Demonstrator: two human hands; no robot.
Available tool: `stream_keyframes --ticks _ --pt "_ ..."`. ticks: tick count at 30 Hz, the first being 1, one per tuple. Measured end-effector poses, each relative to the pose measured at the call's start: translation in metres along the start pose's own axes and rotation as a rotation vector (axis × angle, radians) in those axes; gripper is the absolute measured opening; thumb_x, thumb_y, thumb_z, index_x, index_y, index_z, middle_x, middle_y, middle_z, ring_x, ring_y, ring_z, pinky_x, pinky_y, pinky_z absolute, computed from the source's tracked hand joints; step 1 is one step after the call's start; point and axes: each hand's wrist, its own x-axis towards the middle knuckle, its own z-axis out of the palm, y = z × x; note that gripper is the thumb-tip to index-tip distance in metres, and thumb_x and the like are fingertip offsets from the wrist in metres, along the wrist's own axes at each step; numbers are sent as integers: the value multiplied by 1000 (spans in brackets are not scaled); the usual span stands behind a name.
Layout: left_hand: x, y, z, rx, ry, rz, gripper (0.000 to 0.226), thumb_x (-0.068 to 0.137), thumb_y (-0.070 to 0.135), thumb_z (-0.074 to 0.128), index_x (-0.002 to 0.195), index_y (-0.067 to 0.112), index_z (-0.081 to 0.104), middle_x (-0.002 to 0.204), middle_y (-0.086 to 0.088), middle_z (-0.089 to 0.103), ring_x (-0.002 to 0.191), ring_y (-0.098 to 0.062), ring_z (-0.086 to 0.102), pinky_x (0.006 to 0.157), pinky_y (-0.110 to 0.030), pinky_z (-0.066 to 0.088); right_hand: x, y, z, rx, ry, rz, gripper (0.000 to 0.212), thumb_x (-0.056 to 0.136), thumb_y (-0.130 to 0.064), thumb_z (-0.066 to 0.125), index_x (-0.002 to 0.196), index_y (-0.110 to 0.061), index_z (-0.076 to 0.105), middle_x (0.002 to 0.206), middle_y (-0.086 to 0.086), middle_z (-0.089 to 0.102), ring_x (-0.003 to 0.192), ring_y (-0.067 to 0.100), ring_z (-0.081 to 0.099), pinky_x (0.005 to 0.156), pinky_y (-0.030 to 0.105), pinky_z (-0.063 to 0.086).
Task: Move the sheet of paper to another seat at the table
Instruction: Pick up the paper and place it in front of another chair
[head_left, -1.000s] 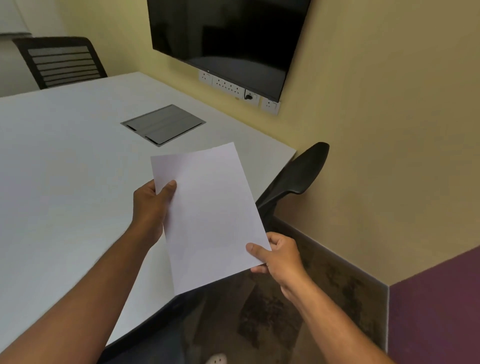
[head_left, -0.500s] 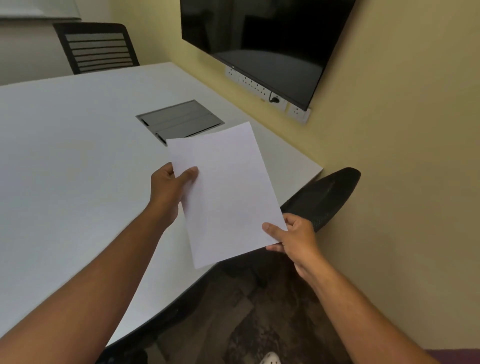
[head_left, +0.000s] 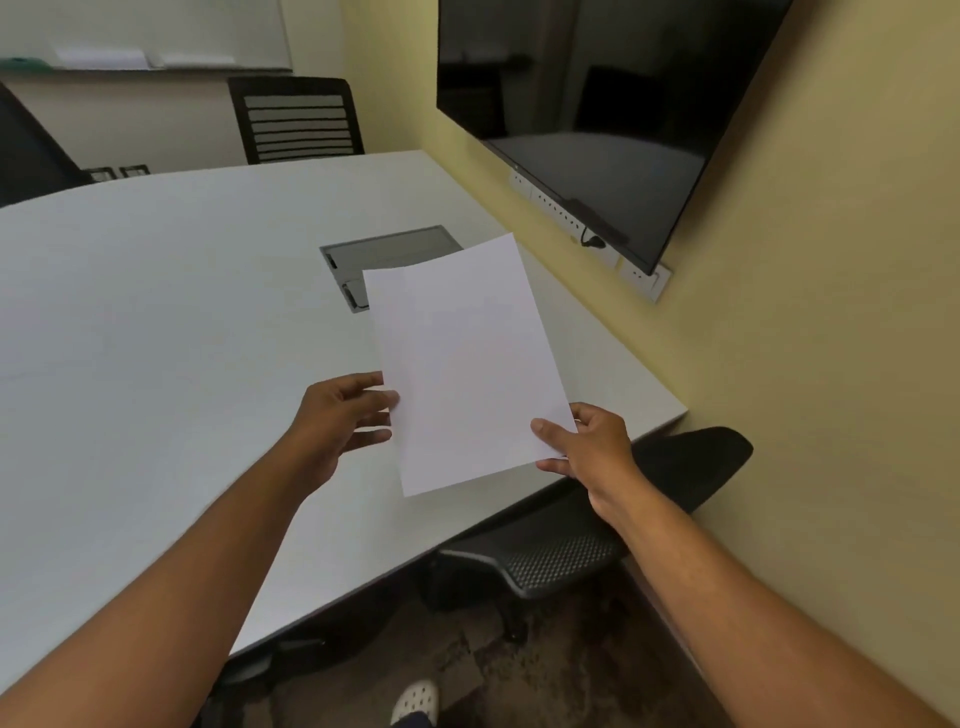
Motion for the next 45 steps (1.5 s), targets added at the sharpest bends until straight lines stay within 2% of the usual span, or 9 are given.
stream_keyframes --ticks 10,16,20,25,30,34,37,40,45 --pt "107 -47 45 35 142 7 23 93 3 79 115 10 78 83 -2 78 75 -16 75 70 -31 65 155 10 -18 -200 -107 90 6 101 -16 69 107 -14 71 114 -2 69 102 18 70 67 29 66" --pt "146 -82 70 98 230 -48 20 93 1 80 111 9 77 78 -2 76 70 -16 74 66 -30 64 220 35 -40 -421 -154 148 9 97 -15 74 98 -18 65 101 -6 63 92 11 63 90 39 63" --pt "164 -99 80 139 266 -54 19 92 2 81 109 11 76 79 -2 75 73 -19 75 67 -32 65 260 50 -51 -541 -188 156 40 89 -12 83 124 -9 63 114 7 65 101 21 66 76 30 62" --pt "185 -134 97 241 349 -103 23 93 4 80 116 6 75 92 -10 76 80 -26 76 73 -39 67 312 79 -57 -669 -322 141 34 86 -7 85 115 -6 67 96 6 66 87 18 67 72 27 61" --pt "198 -159 110 349 402 -188 26 94 -1 76 110 19 75 92 -2 74 84 -21 70 81 -41 64 341 104 -56 -760 -424 121 32 81 -5 89 106 -8 68 96 16 73 95 29 76 78 34 65" --pt "208 -179 120 442 454 -224 28 91 3 79 111 23 78 95 -2 79 84 -20 73 96 -45 62 356 122 -57 -836 -455 115 31 80 -8 90 104 -4 71 91 13 76 72 25 74 73 32 63" --pt "214 -187 126 462 482 -227 28 88 6 82 112 20 79 95 -2 80 89 -22 78 97 -45 62 365 133 -59 -914 -448 95 27 78 -10 91 96 -4 73 93 16 77 72 25 73 74 34 64" --pt "218 -192 132 486 501 -217 29 86 9 85 113 18 79 93 0 79 94 -22 77 96 -39 61 374 141 -62 -956 -422 64 27 74 -14 94 89 -7 72 91 11 76 85 29 75 85 41 63" --pt "221 -199 136 565 513 -212 33 87 12 85 118 19 78 94 1 77 91 -15 72 73 -17 49 383 150 -66 -1008 -463 4 29 75 -19 93 90 -7 72 88 1 68 84 19 67 73 27 50"
